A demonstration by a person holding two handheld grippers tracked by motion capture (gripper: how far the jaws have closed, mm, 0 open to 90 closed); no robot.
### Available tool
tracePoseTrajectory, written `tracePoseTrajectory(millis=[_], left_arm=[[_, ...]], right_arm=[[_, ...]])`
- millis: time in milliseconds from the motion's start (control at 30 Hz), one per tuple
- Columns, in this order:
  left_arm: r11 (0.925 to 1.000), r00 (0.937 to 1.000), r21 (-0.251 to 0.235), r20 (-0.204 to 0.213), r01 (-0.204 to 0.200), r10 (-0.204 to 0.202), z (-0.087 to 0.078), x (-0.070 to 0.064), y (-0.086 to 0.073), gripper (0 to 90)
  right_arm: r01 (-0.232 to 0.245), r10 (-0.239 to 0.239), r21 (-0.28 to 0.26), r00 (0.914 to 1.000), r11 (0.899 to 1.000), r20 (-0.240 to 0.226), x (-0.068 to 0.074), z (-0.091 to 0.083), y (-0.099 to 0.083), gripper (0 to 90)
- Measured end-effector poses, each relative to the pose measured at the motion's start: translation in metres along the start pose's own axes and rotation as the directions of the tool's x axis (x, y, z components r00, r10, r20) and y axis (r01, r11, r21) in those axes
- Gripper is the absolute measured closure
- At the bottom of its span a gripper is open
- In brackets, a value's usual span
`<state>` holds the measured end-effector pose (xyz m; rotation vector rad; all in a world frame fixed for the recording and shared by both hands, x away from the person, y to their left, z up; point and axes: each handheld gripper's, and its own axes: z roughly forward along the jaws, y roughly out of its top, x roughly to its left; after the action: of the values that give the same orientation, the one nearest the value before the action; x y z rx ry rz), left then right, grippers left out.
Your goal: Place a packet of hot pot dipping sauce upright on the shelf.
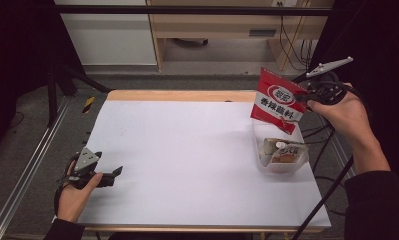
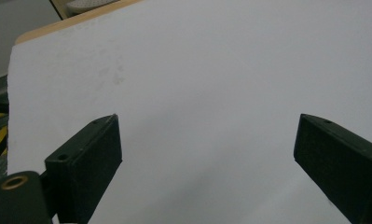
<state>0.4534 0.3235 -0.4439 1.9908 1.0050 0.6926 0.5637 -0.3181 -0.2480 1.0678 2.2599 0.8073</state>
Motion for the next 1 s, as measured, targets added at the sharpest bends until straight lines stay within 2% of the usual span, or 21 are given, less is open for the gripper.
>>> tracePoseTrajectory(millis=[400,700,1000], left_arm=[[1.0000,1.0000,0.001,0.005,-0.005,0.005,0.001,-0.002,0.000,7.5],[1.0000,0.9999,0.003,0.010,-0.009,0.009,0.001,-0.003,0.001,7.5],[0.9999,0.9999,0.003,0.011,-0.011,0.010,0.002,-0.003,0.001,7.5]], right_arm=[[-0.020,0.021,0.047,0.9997,0.999,-0.014,-0.005,0.015,-0.014,89.5],[-0.037,0.040,0.058,0.9980,0.998,-0.049,-0.004,0.033,-0.021,89.5],[-0.067,0.070,0.059,0.9961,0.996,-0.053,-0.009,0.045,-0.033,89.3]])
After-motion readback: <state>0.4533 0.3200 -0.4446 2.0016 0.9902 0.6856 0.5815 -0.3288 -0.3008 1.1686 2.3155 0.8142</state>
